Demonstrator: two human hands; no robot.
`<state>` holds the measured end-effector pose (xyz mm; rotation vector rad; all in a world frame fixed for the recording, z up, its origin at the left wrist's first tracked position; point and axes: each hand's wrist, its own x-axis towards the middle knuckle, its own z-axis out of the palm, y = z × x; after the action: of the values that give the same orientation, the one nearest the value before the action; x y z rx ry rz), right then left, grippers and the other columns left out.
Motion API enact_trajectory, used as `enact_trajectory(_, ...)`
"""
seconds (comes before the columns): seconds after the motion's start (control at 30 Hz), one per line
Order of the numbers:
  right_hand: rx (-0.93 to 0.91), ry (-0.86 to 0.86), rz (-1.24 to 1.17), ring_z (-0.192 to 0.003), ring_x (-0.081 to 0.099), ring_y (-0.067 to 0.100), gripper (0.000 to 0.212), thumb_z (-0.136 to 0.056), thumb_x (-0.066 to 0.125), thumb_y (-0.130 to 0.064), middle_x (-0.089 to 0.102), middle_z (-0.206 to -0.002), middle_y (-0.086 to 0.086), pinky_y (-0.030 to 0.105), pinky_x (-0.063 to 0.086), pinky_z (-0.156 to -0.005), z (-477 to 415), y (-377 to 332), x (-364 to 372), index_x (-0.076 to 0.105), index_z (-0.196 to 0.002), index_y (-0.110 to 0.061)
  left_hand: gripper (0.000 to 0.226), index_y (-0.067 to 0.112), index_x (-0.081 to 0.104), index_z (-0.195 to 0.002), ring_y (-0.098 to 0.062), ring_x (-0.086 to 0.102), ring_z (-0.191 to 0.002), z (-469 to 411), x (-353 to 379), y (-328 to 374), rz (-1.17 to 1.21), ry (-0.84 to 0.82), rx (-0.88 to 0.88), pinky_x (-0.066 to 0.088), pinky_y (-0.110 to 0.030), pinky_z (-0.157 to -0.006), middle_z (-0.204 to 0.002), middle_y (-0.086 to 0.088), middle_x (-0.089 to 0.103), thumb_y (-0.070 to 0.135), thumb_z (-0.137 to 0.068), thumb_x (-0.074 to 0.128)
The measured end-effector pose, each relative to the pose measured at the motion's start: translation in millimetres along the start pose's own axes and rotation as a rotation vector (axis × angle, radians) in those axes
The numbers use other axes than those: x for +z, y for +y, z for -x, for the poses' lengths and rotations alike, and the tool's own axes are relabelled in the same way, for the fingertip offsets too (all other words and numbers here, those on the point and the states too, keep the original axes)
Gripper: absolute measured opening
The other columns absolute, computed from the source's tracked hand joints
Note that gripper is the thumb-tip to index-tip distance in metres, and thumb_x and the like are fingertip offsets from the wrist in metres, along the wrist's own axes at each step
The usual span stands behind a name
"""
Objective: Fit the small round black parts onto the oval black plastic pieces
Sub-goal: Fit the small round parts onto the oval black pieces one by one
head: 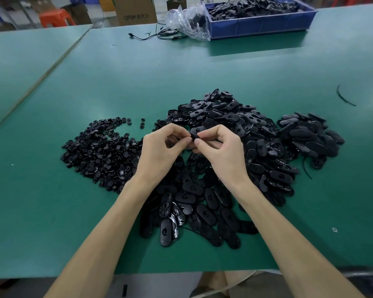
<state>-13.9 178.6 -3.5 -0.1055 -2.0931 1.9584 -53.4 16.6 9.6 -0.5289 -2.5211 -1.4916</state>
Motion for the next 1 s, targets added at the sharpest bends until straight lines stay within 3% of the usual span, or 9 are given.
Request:
enact_trajectory(0.13,-0.004,0.015,-0.015,-0.082,0.08,0.015,0.01,-0.094,0.074,0.0,0.079,-0.092,0.004,0.028,0.064,-0.079,-0.2,-0.4,-0.3,0.068,-0.099,-0.007,0.009,0.019,0.077,-0.099,-0.02,0.07,-0.082,-0.2,-0.6,1.9,0.006,-0.022,-0.013,0.056,-0.047,-0.079,-0.089,0.006,0.077,0.013,-0.093,0.076)
enact_trajectory(0.53,0.001,-0.001,-0.045,-0.084,0.08,0.017,0.009,-0.094,0.073,0.0,0.079,-0.092,0.006,0.032,0.065,-0.081,-1.3,2.1,0.0,0.067,-0.099,-0.005,0.014,0.016,0.069,-0.102,-0.012,0.069,-0.079,-0.6,1.8,-0.8,0.029,0.014,-0.013,0.054,-0.019,-0.075,-0.092,0.005,0.074,0.011,-0.092,0.077)
enact_trajectory(0.67,-0.012,-0.017,-0.038,-0.086,0.08,0.017,0.009,-0.094,0.072,0.002,0.078,-0.097,0.008,0.032,0.065,-0.081,-2.2,2.4,0.5,0.067,-0.098,-0.005,0.014,0.017,0.068,-0.102,-0.013,0.067,-0.079,-1.1,1.2,-1.4,0.015,0.016,-0.01,0.053,-0.021,-0.073,-0.091,0.006,0.073,0.013,-0.092,0.077)
enact_trajectory(0.87,-0.021,-0.043,-0.052,-0.084,0.08,0.018,0.011,-0.093,0.074,0.002,0.079,-0.092,0.007,0.027,0.062,-0.078,-2.3,1.3,-0.7,0.068,-0.095,-0.007,0.017,0.02,0.067,-0.102,-0.009,0.063,-0.078,-1.4,0.7,-3.4,-0.022,0.046,0.0,0.044,-0.011,-0.068,-0.086,0.011,0.072,0.02,-0.091,0.079)
enact_trajectory(1.0,-0.026,-0.05,-0.098,-0.085,0.08,0.021,0.012,-0.093,0.073,0.005,0.079,-0.095,0.009,0.028,0.062,-0.079,-3.8,2.2,-1.8,0.068,-0.096,-0.006,0.022,0.022,0.068,-0.104,-0.01,0.06,-0.075,-2.6,-0.1,-5.7,-0.035,0.074,0.0,0.042,-0.012,-0.067,-0.091,0.005,0.068,0.023,-0.087,0.083)
